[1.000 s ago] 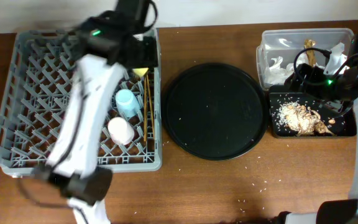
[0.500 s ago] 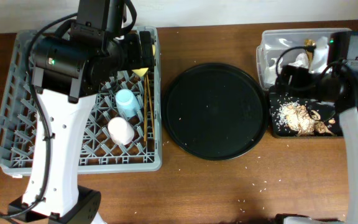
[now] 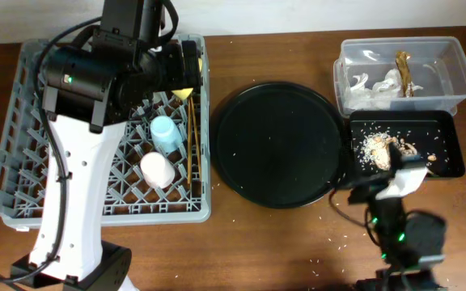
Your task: Sort waste into correct bins and load items into the dishwasher rack
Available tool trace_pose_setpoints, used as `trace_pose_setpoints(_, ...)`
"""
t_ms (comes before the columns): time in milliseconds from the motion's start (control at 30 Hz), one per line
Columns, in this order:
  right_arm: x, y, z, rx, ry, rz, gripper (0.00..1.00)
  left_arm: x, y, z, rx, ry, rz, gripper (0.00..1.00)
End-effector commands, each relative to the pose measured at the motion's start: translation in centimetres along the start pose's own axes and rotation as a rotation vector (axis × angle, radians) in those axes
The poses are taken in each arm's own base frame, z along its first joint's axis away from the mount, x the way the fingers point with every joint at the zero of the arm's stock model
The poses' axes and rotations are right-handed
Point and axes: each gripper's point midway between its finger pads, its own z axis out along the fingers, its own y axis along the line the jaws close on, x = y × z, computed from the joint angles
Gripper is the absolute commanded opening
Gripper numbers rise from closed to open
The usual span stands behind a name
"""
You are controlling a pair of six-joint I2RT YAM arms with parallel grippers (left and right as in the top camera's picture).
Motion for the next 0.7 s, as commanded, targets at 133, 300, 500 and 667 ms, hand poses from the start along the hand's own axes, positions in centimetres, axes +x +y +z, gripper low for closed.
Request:
trace_pose_setpoints(133, 3.6, -0.4, -2.0, 0.005, -0.102, 0.02, 0.98, -0.2, 0.3, 0.0, -0.01, -0.004, -0.007, 0.99)
trace_pose_setpoints(300, 8.5, -1.7, -2.0, 0.071, 0.067, 0.017, 0.99, -0.2, 0.3, 0.0, -0.01, -0.004, -0.007, 0.99)
trace_pose_setpoints(500, 8.5, -1.7, -2.0, 0.071, 0.067, 0.018, 0.98, -0.2, 0.3, 0.0, -0.01, -0.004, -0.007, 0.99)
trace_pose_setpoints(667, 8.5, -1.7, -2.0, 0.071, 0.067, 0.018, 0.98, 0.6, 0.6, 0.0, -0.021, 0.026, -0.002, 0.99)
